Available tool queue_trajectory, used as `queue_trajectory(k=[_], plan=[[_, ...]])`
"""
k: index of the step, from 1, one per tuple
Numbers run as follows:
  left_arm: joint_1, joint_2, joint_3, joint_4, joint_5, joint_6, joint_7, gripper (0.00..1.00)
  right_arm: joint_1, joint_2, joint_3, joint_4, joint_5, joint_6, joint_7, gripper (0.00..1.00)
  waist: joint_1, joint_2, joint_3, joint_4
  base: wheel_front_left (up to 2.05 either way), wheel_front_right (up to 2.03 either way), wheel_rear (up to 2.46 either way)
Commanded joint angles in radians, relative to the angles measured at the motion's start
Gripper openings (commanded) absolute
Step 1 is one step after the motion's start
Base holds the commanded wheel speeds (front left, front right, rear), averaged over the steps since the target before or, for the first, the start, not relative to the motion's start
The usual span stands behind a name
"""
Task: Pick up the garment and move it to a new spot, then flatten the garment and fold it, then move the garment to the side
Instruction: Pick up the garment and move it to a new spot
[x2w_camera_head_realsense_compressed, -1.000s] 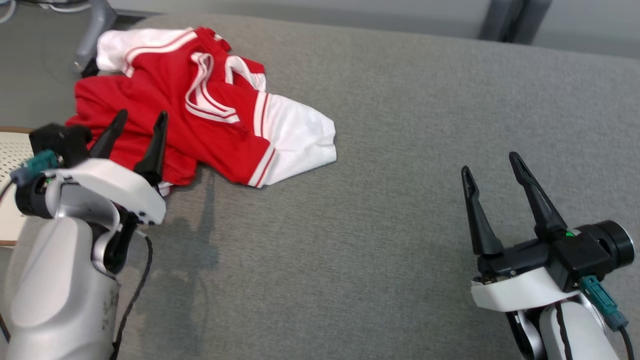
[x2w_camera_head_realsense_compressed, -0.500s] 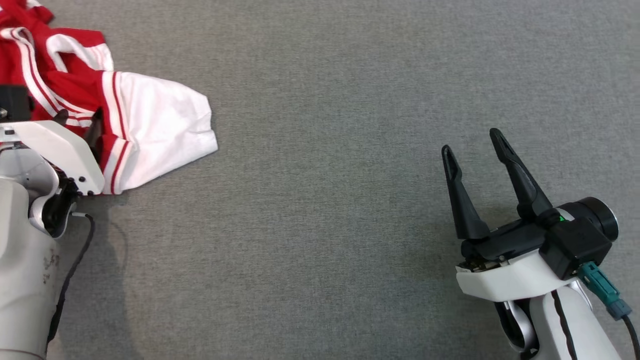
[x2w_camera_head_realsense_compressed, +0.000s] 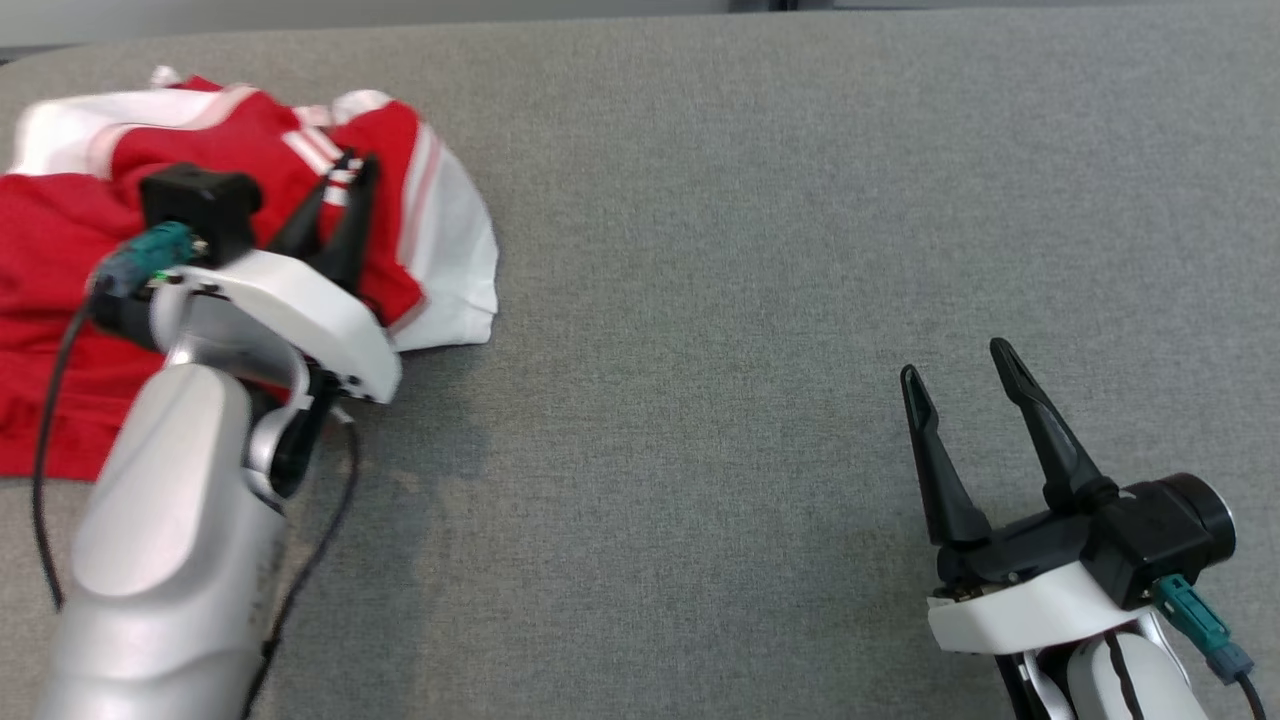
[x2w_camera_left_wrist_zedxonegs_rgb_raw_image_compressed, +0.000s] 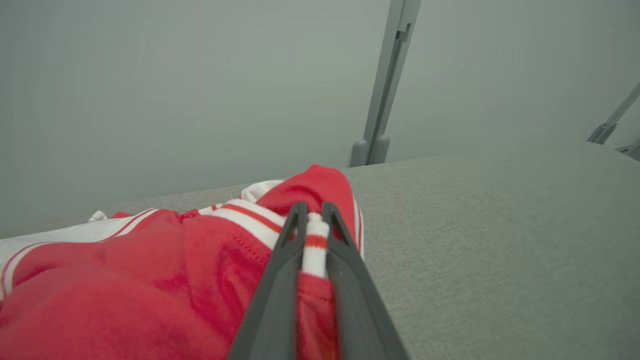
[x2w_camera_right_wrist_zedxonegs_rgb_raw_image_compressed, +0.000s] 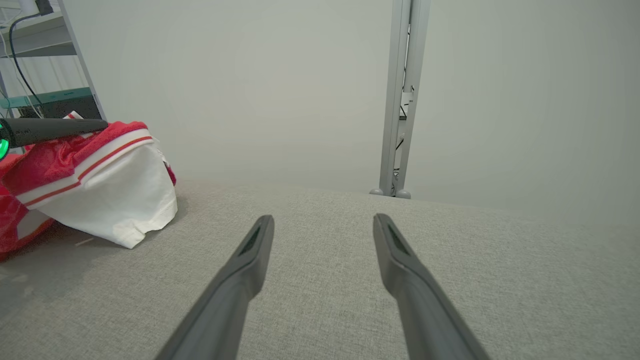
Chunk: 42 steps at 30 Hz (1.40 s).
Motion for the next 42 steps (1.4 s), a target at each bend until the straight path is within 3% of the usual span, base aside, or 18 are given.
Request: queue_trajectory(k=[1,8,14,19,26,27,28,29,36,42], plan=[[0.036,-0.031,-0.038,-0.116,-0.013,-0.009,0.012,0.0,0.02,-0.006,0.001,0.006,0.006,0.0,-0.005,1.0,0.0,0.0,-0.067,0.026,0.0,0.0,0.0],[0.211,-0.118,-0.193,-0.574,-0.066,-0.004,0.131,0.0,0.054,-0.006,0.005,0.009,0.015,0.0,-0.005,1.0,0.0,0.0,-0.134,-0.015,0.0,0.0,0.0],[0.319,-0.171,-0.326,-0.736,-0.154,0.014,0.183,0.0,0.063,-0.005,-0.008,0.002,0.031,0.0,-0.005,1.0,0.0,0.0,-0.125,-0.089,0.0,0.0,0.0],[0.34,-0.166,-0.335,-0.626,-0.132,0.05,0.165,0.0,0.068,-0.005,-0.019,-0.002,0.049,0.0,-0.005,1.0,0.0,0.0,-0.109,-0.14,0.0,0.0,0.0],[0.339,-0.14,-0.334,-0.189,-0.085,0.034,0.03,0.0,0.075,-0.005,-0.02,0.002,0.07,0.0,-0.005,1.0,0.0,0.0,-0.098,-0.201,0.0,0.0,0.0],[0.335,-0.142,-0.338,-0.148,-0.084,0.027,0.015,0.08,0.076,-0.005,-0.023,0.002,0.071,0.0,-0.005,1.0,0.0,0.0,-0.1,-0.204,0.0,0.0,0.0],[0.336,-0.149,-0.34,-0.114,-0.1,0.024,0.001,0.48,0.078,-0.005,-0.029,0.0,0.073,0.0,-0.005,1.0,0.0,0.0,-0.103,-0.206,0.0,0.0,0.0],[0.337,-0.152,-0.341,-0.093,-0.111,0.019,-0.014,1.0,0.082,-0.005,-0.032,0.0,0.073,0.0,-0.005,1.0,0.0,0.0,-0.109,-0.206,0.0,0.0,0.0],[0.409,-0.151,-0.322,-0.144,-0.171,0.007,-0.113,1.0,0.12,-0.005,-0.061,0.01,0.058,0.0,-0.005,1.0,0.0,0.0,-0.174,-0.18,0.0,0.0,0.0],[0.523,-0.081,-0.327,-0.316,-0.176,0.049,-0.054,1.0,0.148,-0.005,-0.085,0.002,0.051,0.0,-0.005,1.0,0.0,0.0,-0.211,-0.144,0.0,0.0,0.0]])
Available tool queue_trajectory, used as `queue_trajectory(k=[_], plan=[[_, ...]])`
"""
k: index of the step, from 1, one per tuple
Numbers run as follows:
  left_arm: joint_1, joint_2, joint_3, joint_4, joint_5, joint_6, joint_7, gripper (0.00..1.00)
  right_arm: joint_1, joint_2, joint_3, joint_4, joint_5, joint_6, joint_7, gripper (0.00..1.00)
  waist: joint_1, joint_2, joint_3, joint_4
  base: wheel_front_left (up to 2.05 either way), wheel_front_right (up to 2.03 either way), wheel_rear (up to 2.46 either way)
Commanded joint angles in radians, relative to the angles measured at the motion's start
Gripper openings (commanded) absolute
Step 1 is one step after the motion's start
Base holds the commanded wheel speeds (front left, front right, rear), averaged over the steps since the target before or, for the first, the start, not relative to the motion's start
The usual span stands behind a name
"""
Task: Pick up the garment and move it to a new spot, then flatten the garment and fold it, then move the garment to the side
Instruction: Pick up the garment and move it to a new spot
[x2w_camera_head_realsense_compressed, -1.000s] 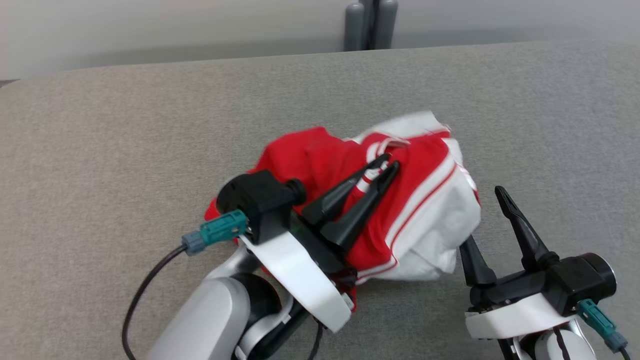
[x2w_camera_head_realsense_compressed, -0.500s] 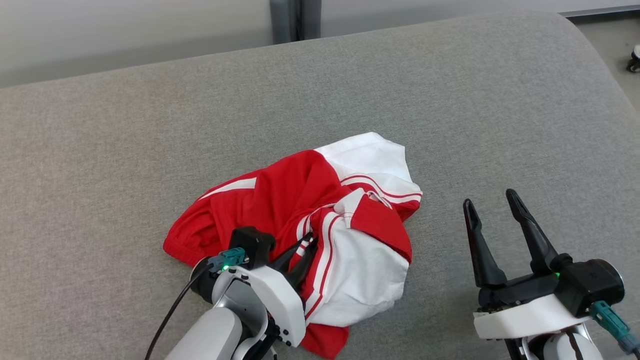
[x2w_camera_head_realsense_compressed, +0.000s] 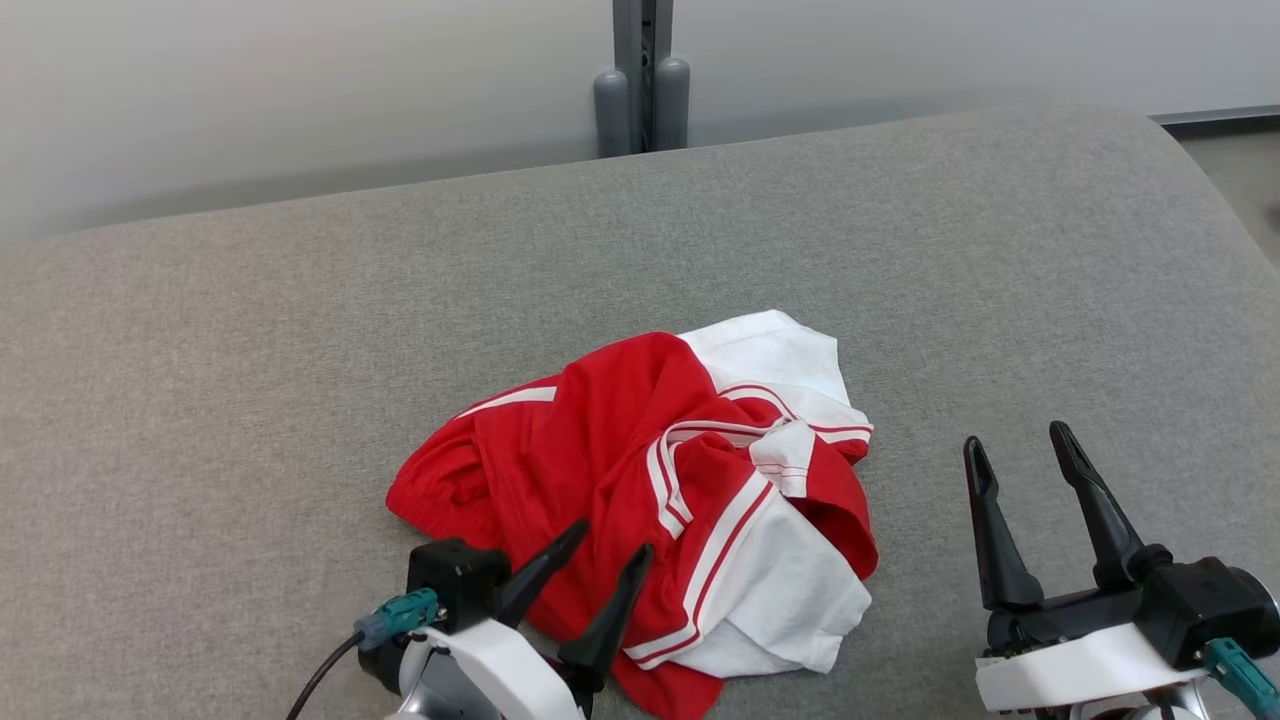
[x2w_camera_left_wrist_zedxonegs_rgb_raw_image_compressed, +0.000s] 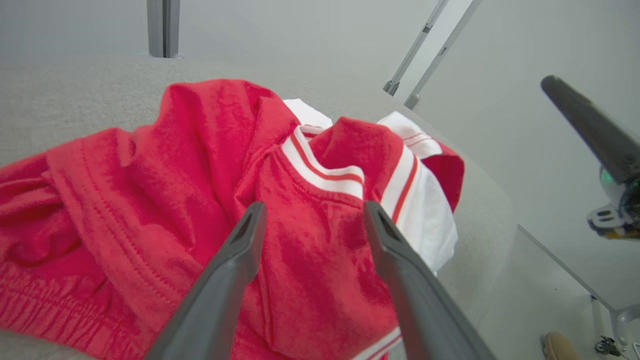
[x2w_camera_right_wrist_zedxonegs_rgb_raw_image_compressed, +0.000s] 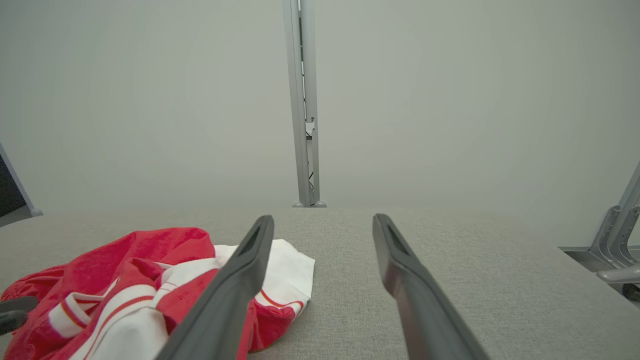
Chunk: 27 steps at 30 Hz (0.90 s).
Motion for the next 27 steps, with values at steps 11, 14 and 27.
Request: queue_trajectory(k=[11,14,27], plan=[[0.012,0.006,-0.019,-0.046,0.014,0.026,0.018,1.0,-0.008,-0.005,-0.003,-0.018,0.001,0.0,-0.005,1.0,0.0,0.0,0.012,-0.029,0.0,0.0,0.0],[-0.011,0.019,-0.021,-0.027,0.028,0.035,0.037,0.04,0.002,-0.005,-0.009,-0.016,0.018,0.0,-0.005,1.0,0.0,0.0,0.024,-0.053,0.0,0.0,0.0],[-0.069,0.027,0.015,-0.2,-0.005,0.014,0.005,0.0,0.012,-0.005,-0.041,-0.007,0.052,0.0,-0.005,1.0,0.0,0.0,0.023,-0.072,0.0,0.0,0.0]])
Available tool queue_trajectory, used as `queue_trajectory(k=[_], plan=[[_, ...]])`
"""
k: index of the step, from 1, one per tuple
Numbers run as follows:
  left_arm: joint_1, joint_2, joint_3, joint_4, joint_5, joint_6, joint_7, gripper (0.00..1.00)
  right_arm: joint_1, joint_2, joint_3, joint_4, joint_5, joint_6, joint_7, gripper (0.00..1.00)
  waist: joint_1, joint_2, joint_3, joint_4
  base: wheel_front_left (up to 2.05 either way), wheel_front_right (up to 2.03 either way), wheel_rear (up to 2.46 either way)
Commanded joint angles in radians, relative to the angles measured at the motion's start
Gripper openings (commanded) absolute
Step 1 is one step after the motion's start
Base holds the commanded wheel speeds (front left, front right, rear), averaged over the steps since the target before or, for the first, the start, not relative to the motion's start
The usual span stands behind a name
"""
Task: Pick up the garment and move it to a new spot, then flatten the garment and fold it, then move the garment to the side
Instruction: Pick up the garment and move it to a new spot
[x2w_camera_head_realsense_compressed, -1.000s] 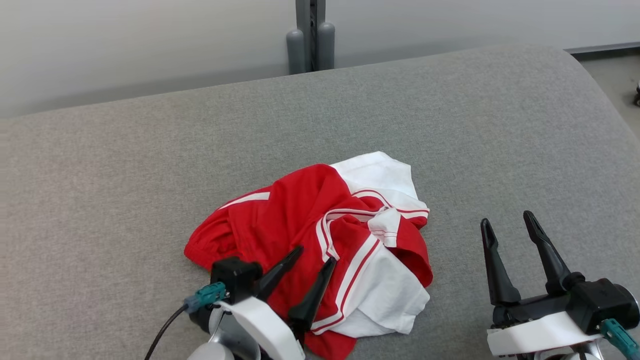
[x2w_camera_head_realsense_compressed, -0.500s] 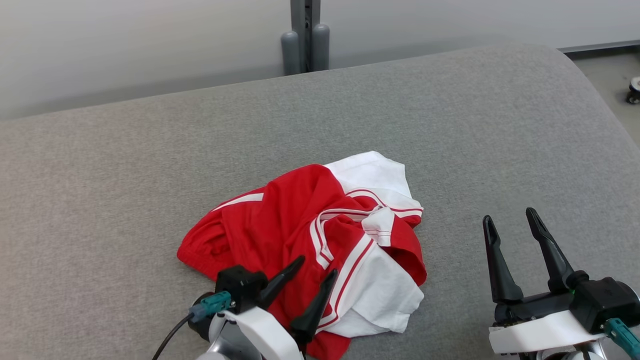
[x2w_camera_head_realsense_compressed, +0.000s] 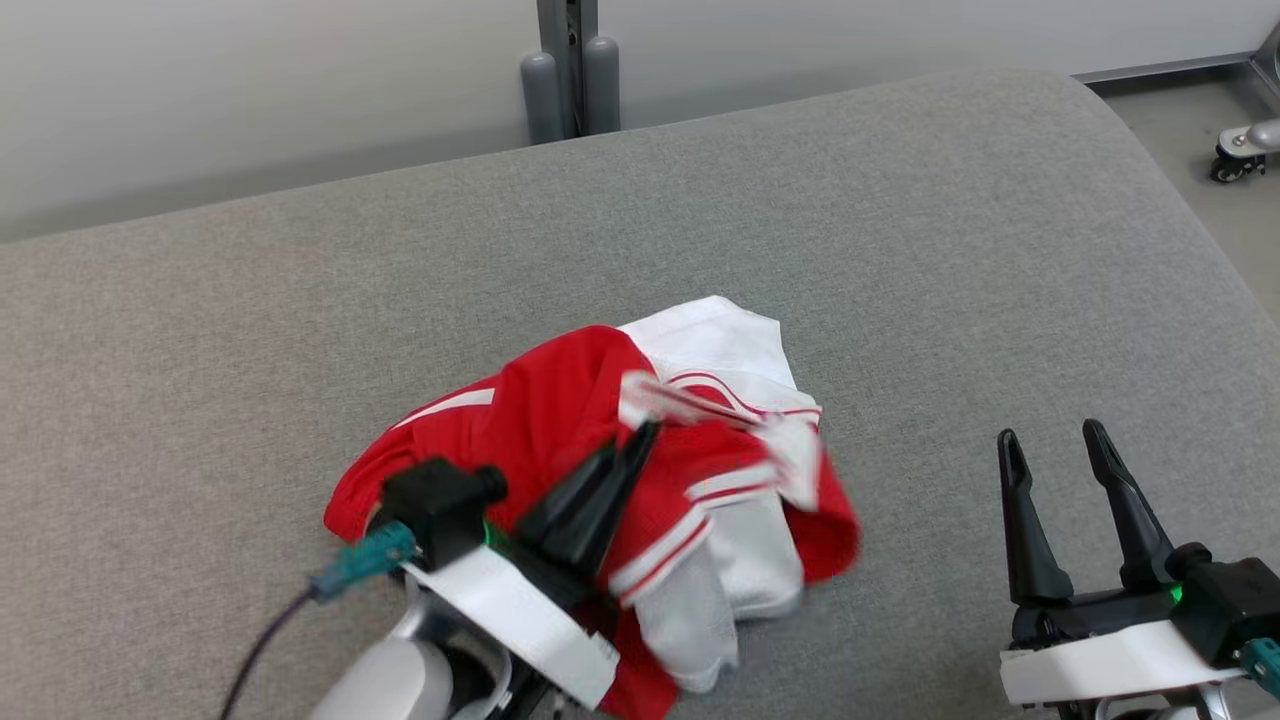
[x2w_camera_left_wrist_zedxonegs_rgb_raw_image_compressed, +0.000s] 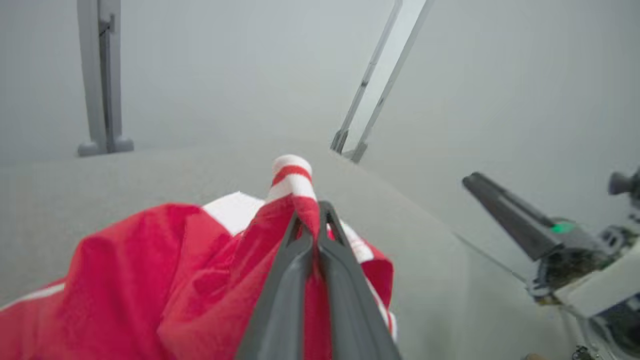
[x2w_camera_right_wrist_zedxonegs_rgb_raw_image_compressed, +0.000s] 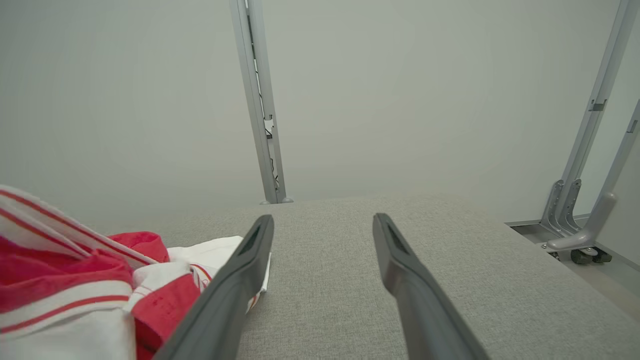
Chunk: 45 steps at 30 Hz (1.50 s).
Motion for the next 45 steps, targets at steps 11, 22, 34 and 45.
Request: queue_trajectory(k=[11,22,34,45], plan=[[-0.123,0.249,0.493,-0.473,-0.016,0.173,0.082,0.0,0.025,-0.005,0.009,0.012,-0.002,0.0,-0.005,1.0,0.0,0.0,-0.032,0.067,0.0,0.0,0.0],[-0.154,0.516,0.853,-0.115,-0.102,0.111,0.104,0.0,-0.002,-0.005,0.005,0.014,-0.006,0.0,-0.005,1.0,0.0,0.0,0.005,0.11,0.0,0.0,0.0],[-0.24,0.545,0.855,0.199,-0.15,0.047,0.074,0.0,-0.025,-0.006,0.021,0.031,0.009,0.0,-0.005,1.0,0.0,0.0,0.042,0.125,0.0,0.0,0.0],[-0.283,0.471,0.784,0.312,-0.241,-0.048,0.043,0.0,-0.035,-0.005,0.031,0.045,0.011,0.0,-0.005,1.0,0.0,0.0,0.056,0.118,0.0,0.0,0.0]])
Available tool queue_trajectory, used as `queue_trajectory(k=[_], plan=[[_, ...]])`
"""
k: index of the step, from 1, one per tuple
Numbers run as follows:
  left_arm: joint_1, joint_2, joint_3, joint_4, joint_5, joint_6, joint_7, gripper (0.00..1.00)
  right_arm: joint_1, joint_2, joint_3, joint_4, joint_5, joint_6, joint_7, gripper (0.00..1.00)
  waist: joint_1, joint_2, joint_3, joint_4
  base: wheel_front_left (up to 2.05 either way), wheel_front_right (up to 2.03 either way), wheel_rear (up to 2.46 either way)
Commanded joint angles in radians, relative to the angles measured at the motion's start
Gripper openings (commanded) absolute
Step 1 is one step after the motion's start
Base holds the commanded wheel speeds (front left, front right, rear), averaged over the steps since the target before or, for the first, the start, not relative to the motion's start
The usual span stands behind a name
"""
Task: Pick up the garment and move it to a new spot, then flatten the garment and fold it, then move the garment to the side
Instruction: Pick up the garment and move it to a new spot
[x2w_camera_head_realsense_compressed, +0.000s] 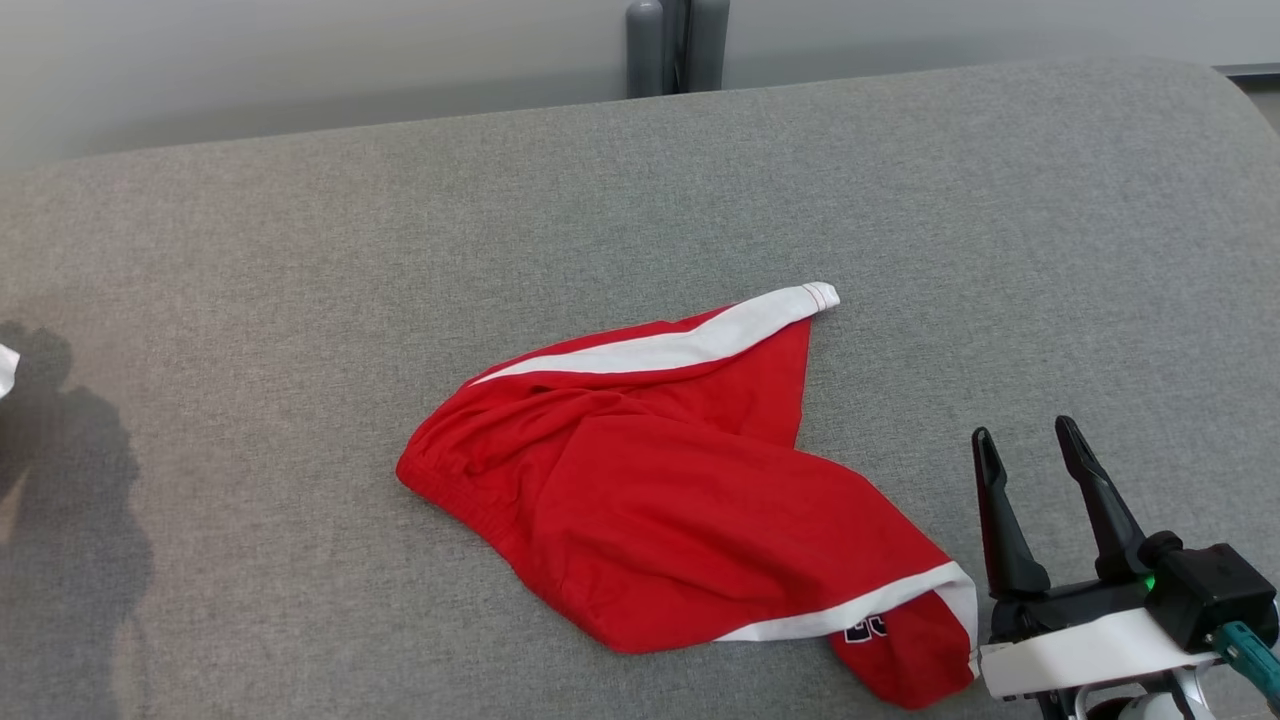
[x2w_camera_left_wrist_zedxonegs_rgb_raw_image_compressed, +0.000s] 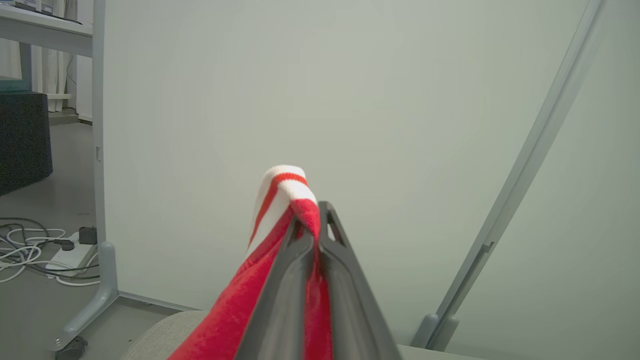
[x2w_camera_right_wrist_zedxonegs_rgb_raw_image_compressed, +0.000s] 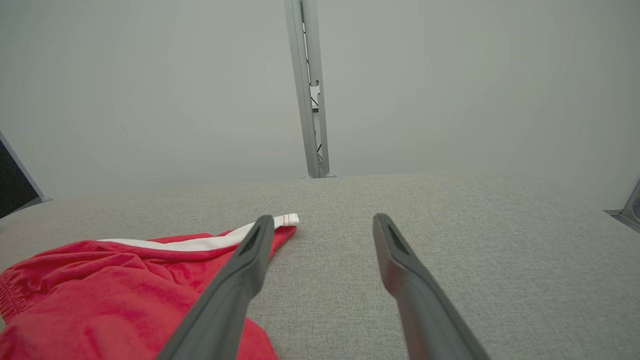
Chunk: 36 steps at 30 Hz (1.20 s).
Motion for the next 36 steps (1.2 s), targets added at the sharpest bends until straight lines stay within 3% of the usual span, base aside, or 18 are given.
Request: queue_trajectory(k=[1,6,13,14,15,16,22,25,30,36], plan=[[-0.032,-0.001,-0.004,-0.011,-0.015,-0.008,-0.002,0.0,-0.01,-0.006,0.0,0.002,0.003,0.0,-0.005,1.0,0.0,0.0,0.001,-0.001,0.0,0.0,0.0],[-0.026,0.005,-0.02,0.035,-0.011,0.007,0.019,0.0,-0.017,-0.005,0.013,0.009,0.01,0.0,-0.005,1.0,0.0,0.0,-0.001,-0.013,0.0,0.0,0.0],[0.034,-0.048,-0.034,0.197,-0.02,0.02,0.009,0.0,-0.019,-0.005,0.01,0.008,0.023,0.0,-0.005,1.0,0.0,0.0,0.01,-0.029,0.0,0.0,0.0],[0.039,-0.066,-0.038,0.225,-0.023,0.022,0.002,0.06,-0.017,-0.006,0.008,0.009,0.023,0.0,-0.005,1.0,0.0,0.0,0.01,-0.029,0.0,0.0,0.0],[0.041,-0.085,-0.035,0.253,-0.034,0.026,-0.005,0.45,-0.014,-0.006,0.006,0.01,0.022,0.0,-0.005,1.0,0.0,0.0,0.008,-0.028,0.0,0.0,0.0],[0.046,-0.098,-0.038,0.28,-0.039,0.029,-0.006,1.0,-0.011,-0.006,0.006,0.011,0.021,0.0,-0.005,1.0,0.0,0.0,0.006,-0.027,0.0,0.0,0.0],[0.091,-0.157,-0.093,0.353,0.004,0.017,-0.062,1.0,0.013,-0.006,-0.002,0.021,0.02,0.0,-0.005,1.0,0.0,0.0,-0.022,-0.009,0.0,0.0,0.0],[0.144,-0.162,-0.129,0.321,0.078,0.052,-0.131,1.0,0.028,-0.006,-0.006,0.026,0.016,0.0,-0.005,1.0,0.0,0.0,-0.049,0.005,0.0,0.0,0.0],[0.313,-0.209,-0.139,0.132,0.145,0.103,-0.256,1.0,0.064,-0.006,-0.018,0.031,0.002,0.0,-0.005,1.0,0.0,0.0,-0.121,0.029,0.0,0.0,0.0],[0.588,-0.306,-0.204,-0.162,0.244,0.197,-0.296,1.0,0.101,-0.006,-0.033,0.006,-0.049,0.0,-0.005,1.0,0.0,0.0,-0.21,0.083,0.0,0.0,0.0]])
